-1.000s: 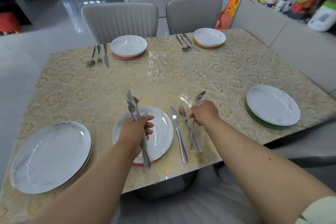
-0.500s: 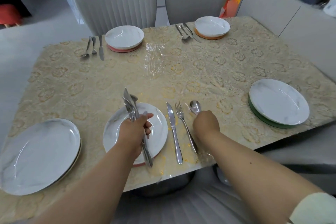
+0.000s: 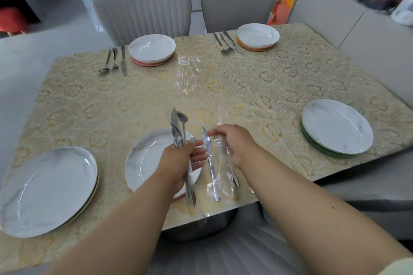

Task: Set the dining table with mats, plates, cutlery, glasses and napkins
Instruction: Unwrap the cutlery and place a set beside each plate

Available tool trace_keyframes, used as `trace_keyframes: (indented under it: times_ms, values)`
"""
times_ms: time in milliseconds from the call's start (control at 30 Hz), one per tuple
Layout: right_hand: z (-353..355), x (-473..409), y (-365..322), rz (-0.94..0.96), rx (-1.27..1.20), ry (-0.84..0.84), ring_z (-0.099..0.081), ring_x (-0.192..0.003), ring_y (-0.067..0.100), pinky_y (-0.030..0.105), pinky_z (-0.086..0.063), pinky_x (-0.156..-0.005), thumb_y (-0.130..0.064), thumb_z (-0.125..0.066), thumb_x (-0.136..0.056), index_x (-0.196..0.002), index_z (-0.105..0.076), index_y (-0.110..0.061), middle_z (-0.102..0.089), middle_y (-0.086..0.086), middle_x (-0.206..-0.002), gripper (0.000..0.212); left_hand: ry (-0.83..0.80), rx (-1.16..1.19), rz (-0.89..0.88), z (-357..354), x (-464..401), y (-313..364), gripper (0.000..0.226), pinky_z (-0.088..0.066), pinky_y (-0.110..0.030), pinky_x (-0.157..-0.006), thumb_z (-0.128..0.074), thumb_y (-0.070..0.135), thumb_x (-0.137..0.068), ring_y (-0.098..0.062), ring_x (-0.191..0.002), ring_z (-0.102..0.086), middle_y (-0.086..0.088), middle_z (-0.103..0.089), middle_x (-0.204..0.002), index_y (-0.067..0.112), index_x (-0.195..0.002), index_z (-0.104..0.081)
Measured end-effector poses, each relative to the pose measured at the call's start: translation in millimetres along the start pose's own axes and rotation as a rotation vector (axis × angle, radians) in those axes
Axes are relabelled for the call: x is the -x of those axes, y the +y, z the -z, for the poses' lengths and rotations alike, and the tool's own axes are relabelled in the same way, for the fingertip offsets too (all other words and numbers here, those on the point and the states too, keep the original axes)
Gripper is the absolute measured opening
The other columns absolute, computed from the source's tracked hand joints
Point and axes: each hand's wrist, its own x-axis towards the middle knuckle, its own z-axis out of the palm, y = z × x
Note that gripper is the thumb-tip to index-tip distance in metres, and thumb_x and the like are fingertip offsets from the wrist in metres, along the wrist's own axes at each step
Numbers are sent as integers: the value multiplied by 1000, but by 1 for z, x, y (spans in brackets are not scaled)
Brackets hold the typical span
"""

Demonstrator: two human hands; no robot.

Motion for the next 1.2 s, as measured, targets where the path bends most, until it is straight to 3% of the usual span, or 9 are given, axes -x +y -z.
trace_keyframes:
  times_ms: [133, 233, 367, 533, 733, 833, 1033, 1133, 1200]
  values:
    - [-14, 14, -8, 83, 137, -72, -37, -44, 8, 20, -29, -42, -16, -57, -92, -84, -72, -14, -54, -7, -58, 17, -109, -13, 60, -5, 4, 6, 25, -55, -44, -85, -48, 18, -100, -36, -90, -69, -26, -69, -105, 2, -110, -65]
    - [-14, 11, -8, 85, 152, -28, -36, -50, 9, 22, -29, -44, -21, -64, -90, -103, -68, -11, -49, -3, -64, 17, -123, -60, 77, 0, 11, 12, 25, -54, -37, -70, -50, 21, -99, -28, -83, -71, -20, -71, -97, 5, -109, -67]
    - [-27, 12, -11, 241, 299, -2, -45, -58, 8, 22, -34, -52, -23, -67, -89, -81, -61, -19, -54, -5, -70, 10, -130, -121, 68, 15, 20, 19, 26, -37, -25, -55, -47, 28, -101, -17, -76, -72, -8, -75, -91, 12, -111, -65]
    - [-69, 23, -16, 201, 316, -116, -40, -50, 15, 23, -32, -48, -31, -67, -86, -73, -53, -15, -48, 1, -63, 25, 121, -11, -91, 39, 20, 28, 16, -55, -25, -60, -55, 8, -95, -16, -63, -68, -11, -71, -80, -1, -99, -68]
    - [-128, 11, -12, 59, 307, -209, -28, -45, 17, 20, -20, -45, 5, -55, -81, -66, -47, -6, -45, 12, -62, 21, 324, 34, -133, 110, 13, 46, 15, -50, -31, -70, -65, 18, -90, -16, -61, -60, -4, -65, -70, 6, -87, -72]
    - [-162, -17, -17, -9, 299, -153, -32, -44, 18, 20, -23, -43, 10, -49, -79, -55, -42, -9, -41, 8, -54, 32, 409, -8, -164, 143, 15, 49, 20, -45, -22, -60, -59, 24, -95, -10, -57, -53, 2, -54, -68, 11, -93, -73]
    - [-213, -59, -15, -4, 348, -184, -39, -36, 18, 25, -30, -44, -5, -61, -90, -67, -50, -4, -47, 12, -50, 26, 247, 137, -108, 176, 17, 54, 24, -35, -15, -39, -52, 28, -98, -5, -42, -42, 4, -42, -55, 11, -102, -69]
    - [-218, -50, -18, 65, 487, -142, -50, -54, 23, 29, -39, -54, -34, -63, -90, -71, -55, -5, -54, 8, -62, 35, 150, 161, -66, 179, 16, 57, 28, -32, -17, -40, -49, 31, -99, -5, -43, -41, 5, -42, -54, 11, -108, -66]
    - [-218, -28, -18, 64, 472, -295, -53, -59, 19, 27, -39, -58, -42, -58, -90, -74, -59, -10, -57, 2, -64, 36, 97, 164, -46, 179, 15, 58, 26, -31, -17, -40, -49, 30, -99, -6, -44, -39, 4, -42, -54, 11, -105, -66]
